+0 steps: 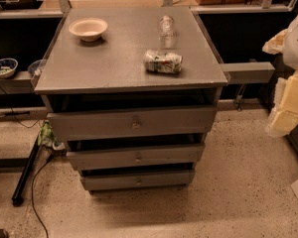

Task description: Open middle drawer

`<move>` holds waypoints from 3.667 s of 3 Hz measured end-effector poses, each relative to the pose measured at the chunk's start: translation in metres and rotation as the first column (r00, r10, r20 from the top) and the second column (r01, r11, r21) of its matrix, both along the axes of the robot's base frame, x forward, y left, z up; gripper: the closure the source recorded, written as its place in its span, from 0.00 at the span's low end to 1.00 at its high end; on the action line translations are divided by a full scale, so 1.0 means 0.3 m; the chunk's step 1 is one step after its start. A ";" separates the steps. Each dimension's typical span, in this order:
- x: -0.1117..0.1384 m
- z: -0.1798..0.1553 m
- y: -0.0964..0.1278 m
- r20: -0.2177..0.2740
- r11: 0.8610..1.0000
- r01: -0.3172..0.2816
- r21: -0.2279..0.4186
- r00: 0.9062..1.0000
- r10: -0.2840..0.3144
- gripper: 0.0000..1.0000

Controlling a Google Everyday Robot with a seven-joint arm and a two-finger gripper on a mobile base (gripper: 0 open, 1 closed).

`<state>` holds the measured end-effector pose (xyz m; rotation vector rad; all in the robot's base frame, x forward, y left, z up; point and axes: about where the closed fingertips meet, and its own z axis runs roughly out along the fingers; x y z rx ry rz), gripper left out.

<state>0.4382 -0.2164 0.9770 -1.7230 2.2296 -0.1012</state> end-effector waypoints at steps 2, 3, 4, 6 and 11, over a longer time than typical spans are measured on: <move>0.005 -0.049 0.025 0.044 0.999 -0.011 0.038 0.999 0.009 0.00; 0.006 -0.111 0.045 0.059 0.998 -0.016 0.062 0.998 0.012 0.00; 0.020 -0.208 0.069 0.051 0.998 -0.029 0.048 0.998 0.026 0.00; 0.053 -0.395 0.112 -0.010 0.997 -0.074 -0.013 0.997 0.074 0.00; 0.107 -0.743 0.194 -0.054 0.995 -0.080 0.052 0.995 0.083 0.00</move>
Offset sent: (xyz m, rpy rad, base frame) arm 0.0048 0.0110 -0.0268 0.0700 -0.0743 0.0229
